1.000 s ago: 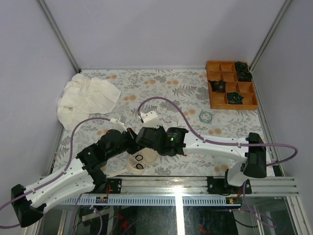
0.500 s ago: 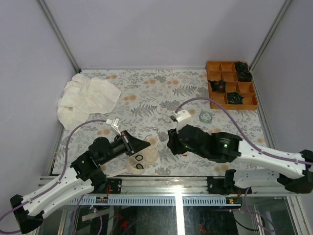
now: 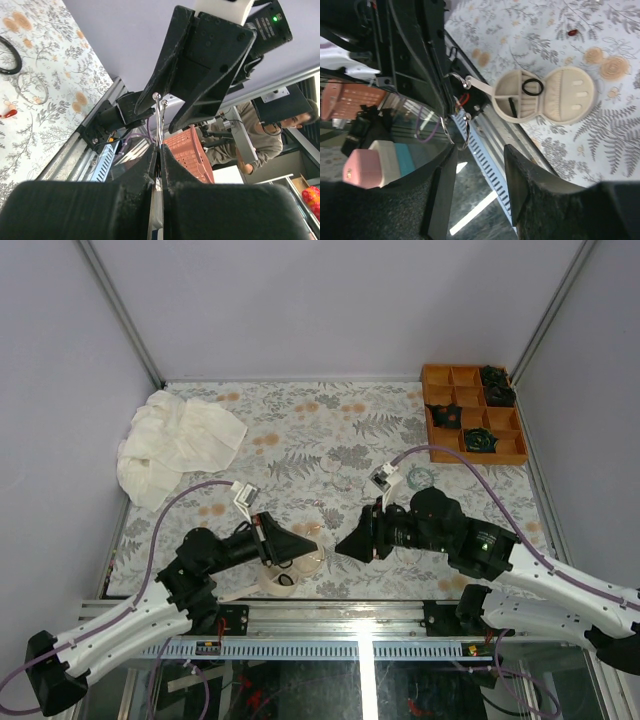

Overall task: Organize the mixed jewelry
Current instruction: Place the jewelry in the jewelry box.

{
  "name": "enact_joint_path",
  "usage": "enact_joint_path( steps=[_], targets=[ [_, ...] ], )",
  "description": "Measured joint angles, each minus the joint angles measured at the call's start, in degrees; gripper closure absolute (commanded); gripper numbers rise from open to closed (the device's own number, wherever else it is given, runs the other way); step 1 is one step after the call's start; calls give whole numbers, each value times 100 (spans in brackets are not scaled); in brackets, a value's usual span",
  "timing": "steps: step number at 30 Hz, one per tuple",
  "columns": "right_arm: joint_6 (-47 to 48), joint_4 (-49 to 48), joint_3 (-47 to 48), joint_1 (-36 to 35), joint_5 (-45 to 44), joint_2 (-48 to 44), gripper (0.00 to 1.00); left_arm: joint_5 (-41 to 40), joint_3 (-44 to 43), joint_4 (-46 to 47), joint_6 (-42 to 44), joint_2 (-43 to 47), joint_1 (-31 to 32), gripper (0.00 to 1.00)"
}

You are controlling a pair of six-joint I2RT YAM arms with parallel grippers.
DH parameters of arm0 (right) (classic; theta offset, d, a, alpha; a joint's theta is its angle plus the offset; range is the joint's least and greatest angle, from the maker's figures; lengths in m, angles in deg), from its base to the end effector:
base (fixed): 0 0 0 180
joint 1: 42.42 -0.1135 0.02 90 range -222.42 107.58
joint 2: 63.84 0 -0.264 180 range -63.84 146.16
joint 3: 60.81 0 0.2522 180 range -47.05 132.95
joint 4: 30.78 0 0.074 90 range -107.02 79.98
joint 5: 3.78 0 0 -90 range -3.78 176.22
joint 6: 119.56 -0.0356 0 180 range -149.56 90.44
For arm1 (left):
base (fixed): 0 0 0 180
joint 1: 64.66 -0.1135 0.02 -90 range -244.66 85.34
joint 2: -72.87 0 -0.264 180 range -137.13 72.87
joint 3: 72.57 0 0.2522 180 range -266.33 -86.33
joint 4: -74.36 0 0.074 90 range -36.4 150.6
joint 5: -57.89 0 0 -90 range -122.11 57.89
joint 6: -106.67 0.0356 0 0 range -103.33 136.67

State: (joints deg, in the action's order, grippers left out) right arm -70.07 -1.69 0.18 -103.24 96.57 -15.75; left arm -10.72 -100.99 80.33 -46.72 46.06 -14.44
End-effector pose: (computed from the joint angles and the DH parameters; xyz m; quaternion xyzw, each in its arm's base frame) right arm 0.0891 0.1727 0.3359 -0.1937 0.7743 0.5083 0.3233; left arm 0.0813 -0.1180 0.2538 0.0645 0.6591 -0.6855 0.3024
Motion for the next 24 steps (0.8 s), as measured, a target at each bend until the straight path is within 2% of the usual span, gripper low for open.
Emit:
enact_joint_path(
  steps=[6,9,14,16,18,21,24],
  targets=[
    [-195,-577,-50,195,520,-9,68,146,42,391,-63,4,0,100],
    [-247,-730,-61,234,684,7,83,168,42,476,-83,2,0,100],
    [-317,-883,-61,275,844,116,99,175,42,509,-85,-15,0,100],
    [-332,-879,-63,304,870,144,100,175,42,511,-85,-28,0,98],
    [-345,-876,-66,319,874,155,100,168,42,507,-83,-31,0,89],
    [-345,-870,-66,323,863,157,100,129,31,431,-66,-26,0,67],
    [-328,-758,-66,321,721,151,100,-15,-74,35,31,94,2,55]
  ],
)
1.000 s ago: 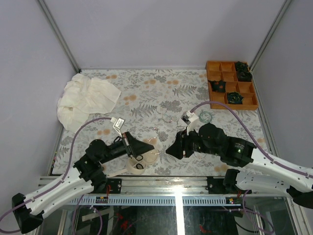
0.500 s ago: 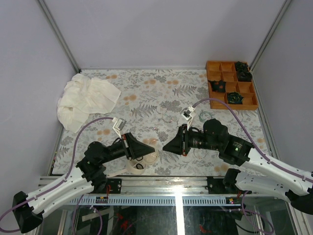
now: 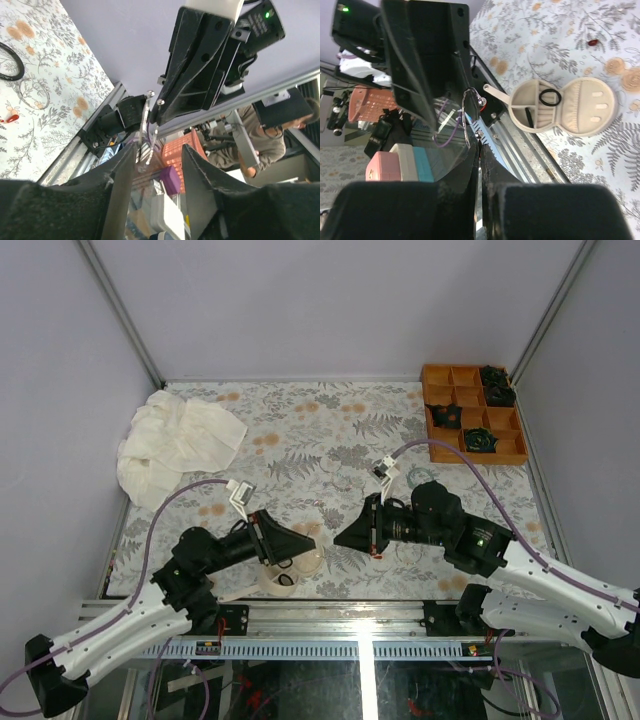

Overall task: Organize the mixed jewelry
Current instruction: Place the jewelry in the jewelry box.

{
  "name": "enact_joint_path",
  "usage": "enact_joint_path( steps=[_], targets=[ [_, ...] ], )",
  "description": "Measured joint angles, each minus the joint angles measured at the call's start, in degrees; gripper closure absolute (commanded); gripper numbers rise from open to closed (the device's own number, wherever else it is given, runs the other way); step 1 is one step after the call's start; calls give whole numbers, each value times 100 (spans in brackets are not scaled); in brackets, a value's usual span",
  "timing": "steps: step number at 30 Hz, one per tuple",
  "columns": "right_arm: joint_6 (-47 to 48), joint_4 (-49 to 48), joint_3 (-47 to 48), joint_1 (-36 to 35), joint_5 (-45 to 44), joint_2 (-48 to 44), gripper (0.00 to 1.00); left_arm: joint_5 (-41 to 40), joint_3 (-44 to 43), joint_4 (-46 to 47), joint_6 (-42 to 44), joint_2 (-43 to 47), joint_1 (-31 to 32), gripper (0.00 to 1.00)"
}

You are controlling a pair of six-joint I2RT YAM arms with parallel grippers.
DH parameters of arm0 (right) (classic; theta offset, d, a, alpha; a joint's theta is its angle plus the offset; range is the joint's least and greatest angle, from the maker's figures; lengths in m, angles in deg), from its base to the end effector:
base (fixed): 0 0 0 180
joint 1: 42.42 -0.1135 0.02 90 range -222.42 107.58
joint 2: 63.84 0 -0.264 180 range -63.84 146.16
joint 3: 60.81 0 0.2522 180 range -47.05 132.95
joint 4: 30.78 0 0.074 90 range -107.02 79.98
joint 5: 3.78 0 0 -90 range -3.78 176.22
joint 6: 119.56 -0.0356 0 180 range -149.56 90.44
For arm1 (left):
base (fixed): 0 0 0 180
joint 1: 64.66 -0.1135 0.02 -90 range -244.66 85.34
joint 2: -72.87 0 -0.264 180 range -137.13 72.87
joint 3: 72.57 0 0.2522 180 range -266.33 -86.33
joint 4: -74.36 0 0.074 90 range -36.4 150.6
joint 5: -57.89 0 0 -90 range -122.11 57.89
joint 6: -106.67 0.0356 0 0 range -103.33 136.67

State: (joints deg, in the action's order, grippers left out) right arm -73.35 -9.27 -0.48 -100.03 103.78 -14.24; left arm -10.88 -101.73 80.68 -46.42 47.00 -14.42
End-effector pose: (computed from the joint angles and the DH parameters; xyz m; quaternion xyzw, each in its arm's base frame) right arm 0.0995 0.1769 0.3413 -0.1882 0.7441 0.5621 0.3081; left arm 0.0796 -0.1158 0.2611 0.0688 0.6461 -0.6926 0.3133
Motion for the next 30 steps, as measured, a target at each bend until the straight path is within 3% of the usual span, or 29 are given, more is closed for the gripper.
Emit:
enact_joint_path(
  steps=[6,11,14,18,23,30],
  targets=[
    [39,455,-7,0,-634,-146,100,-577,-452,-1257,160,612,-2,57],
    [44,632,-173,2,-1200,-129,100,-1246,-1078,-2667,-31,817,2,79],
    [74,667,-339,2,-1488,190,100,-1556,-1285,-3757,-313,601,2,83],
    [146,599,-431,2,-1613,640,100,-1746,-1128,-4909,-691,540,2,86],
    [264,262,-444,4,-1661,1309,100,-1926,-953,-5989,-1091,885,2,99],
    [389,-232,-444,28,-1657,2214,100,-1978,-535,-6682,-1434,796,2,100]
  ],
)
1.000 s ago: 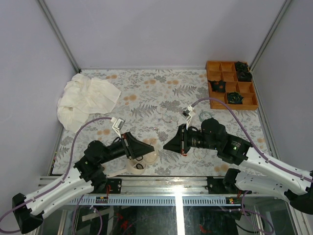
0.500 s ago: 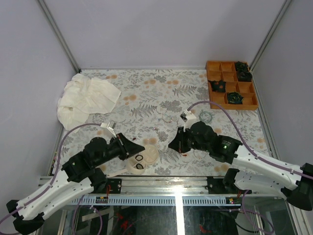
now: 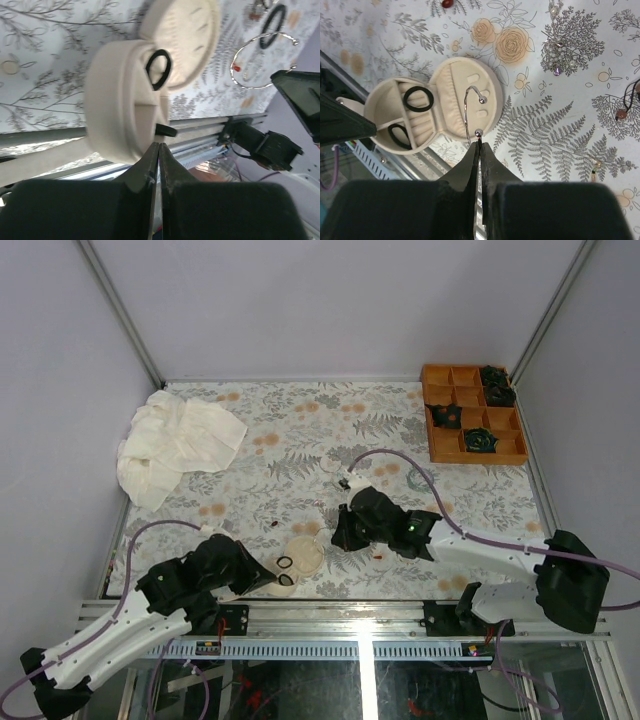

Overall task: Organize the mixed jewelry
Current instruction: Place the jewelry in the jewelry box.

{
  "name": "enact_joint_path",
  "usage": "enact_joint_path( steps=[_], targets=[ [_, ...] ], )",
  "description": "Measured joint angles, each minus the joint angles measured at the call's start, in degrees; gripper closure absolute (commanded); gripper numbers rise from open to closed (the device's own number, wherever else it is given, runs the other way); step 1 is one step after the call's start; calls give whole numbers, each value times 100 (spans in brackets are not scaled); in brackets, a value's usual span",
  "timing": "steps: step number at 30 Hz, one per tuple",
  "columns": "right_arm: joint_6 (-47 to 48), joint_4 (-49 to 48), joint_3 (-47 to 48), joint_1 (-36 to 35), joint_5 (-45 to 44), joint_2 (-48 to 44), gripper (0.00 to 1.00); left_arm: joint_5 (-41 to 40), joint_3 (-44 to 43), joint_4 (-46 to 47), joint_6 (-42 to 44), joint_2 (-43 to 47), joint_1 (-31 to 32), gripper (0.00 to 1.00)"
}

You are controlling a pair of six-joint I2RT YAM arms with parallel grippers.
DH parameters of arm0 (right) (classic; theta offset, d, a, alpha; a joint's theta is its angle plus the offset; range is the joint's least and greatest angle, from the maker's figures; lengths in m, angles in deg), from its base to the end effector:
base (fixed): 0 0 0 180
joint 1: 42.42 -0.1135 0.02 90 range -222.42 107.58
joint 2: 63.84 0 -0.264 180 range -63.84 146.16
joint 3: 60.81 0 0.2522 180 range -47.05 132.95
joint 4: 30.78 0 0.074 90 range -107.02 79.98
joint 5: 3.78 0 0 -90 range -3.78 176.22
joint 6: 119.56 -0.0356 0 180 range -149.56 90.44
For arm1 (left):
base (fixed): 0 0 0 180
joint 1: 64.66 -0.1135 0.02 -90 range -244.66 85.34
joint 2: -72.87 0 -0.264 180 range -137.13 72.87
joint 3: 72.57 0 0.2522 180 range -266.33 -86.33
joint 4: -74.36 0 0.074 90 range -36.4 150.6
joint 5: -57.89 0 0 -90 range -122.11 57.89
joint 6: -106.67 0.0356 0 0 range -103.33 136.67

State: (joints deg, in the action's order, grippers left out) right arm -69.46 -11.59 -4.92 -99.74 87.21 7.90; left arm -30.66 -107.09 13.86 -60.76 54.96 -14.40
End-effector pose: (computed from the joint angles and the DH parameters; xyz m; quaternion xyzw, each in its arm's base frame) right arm 0.1451 0.2273 0.2324 -0.1383 0.8763 0.3512 0.2993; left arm 0.0565 -0.0694 0.1908 -0.2113 0.8955 -0.3566 0.1622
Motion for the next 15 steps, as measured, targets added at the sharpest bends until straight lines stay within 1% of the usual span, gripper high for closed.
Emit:
enact_joint_path(
  steps=[4,9,15],
  targets=[
    [107,-212,26,2,20,455,100,-35,98,-223,-105,-94,0,100],
    [297,-492,195,2,164,975,100,-92,219,-363,-208,15,0,100],
    [485,-629,369,2,238,1266,100,-129,426,-446,-323,219,0,100]
  ],
)
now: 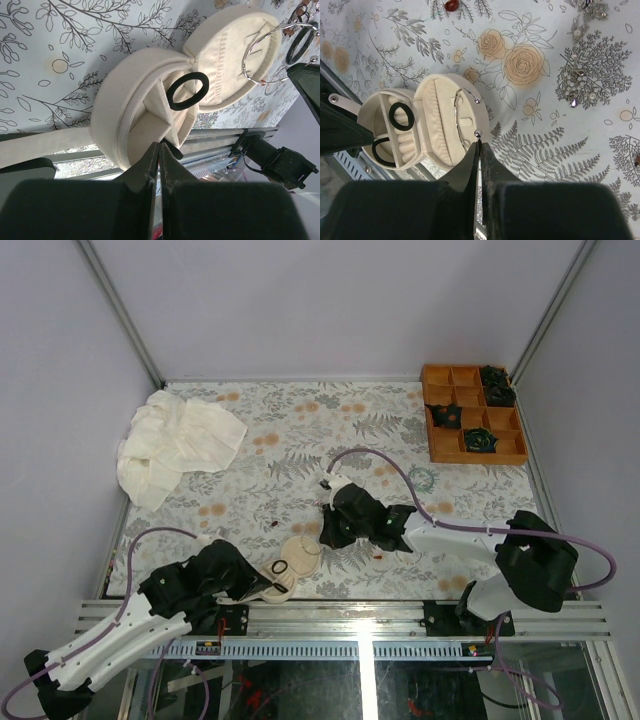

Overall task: Organize the mixed jewelry
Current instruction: Place the jewelry in the jewelry box.

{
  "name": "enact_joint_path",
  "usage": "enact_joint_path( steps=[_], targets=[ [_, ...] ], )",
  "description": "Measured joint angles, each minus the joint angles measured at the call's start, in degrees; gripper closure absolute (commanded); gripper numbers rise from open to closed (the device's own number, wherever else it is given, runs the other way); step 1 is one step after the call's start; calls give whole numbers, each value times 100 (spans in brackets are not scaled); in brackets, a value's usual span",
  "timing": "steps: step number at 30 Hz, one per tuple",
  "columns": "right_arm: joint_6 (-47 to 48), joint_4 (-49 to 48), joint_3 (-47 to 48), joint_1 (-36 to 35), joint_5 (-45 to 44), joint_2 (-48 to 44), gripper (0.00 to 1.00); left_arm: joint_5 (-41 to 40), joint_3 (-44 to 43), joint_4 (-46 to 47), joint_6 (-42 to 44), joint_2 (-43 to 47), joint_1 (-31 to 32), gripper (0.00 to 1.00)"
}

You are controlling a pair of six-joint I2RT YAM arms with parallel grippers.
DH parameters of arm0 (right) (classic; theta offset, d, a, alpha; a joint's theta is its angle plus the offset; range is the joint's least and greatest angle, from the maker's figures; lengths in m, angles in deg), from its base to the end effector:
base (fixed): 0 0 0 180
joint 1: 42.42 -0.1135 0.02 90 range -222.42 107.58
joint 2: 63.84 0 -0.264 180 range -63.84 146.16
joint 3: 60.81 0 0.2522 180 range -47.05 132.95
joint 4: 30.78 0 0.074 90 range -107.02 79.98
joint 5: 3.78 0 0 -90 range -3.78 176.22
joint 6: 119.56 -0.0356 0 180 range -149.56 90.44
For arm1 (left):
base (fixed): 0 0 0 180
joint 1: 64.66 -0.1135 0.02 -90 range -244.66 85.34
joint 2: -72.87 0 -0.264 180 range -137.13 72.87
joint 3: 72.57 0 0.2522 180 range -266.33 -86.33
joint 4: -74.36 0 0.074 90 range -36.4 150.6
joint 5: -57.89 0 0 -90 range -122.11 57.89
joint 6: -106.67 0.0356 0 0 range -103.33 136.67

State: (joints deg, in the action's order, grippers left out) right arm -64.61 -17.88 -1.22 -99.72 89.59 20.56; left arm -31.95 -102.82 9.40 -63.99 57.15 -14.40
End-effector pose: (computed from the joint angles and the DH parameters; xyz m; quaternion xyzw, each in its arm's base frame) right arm 0.1656 0.2618 0.2034 -0.1858 0.8779 0.3360 0.2860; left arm 0.0510 -0.0614 0.1638 -0.2463 0.9082 -0.3085 0.1394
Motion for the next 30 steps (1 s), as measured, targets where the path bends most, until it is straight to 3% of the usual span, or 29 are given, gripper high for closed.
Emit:
enact_joint_path(
  steps=[8,19,30],
  targets=[
    [319,122,328,-175,-197,166,100,-42,2,0,-13,-11,0,100],
    [629,540,811,-940,-826,621,100,-50,2,2,-13,140,2,100],
    [319,654,876,-994,-968,807,100,-52,70,4,-13,284,0,100]
  ],
)
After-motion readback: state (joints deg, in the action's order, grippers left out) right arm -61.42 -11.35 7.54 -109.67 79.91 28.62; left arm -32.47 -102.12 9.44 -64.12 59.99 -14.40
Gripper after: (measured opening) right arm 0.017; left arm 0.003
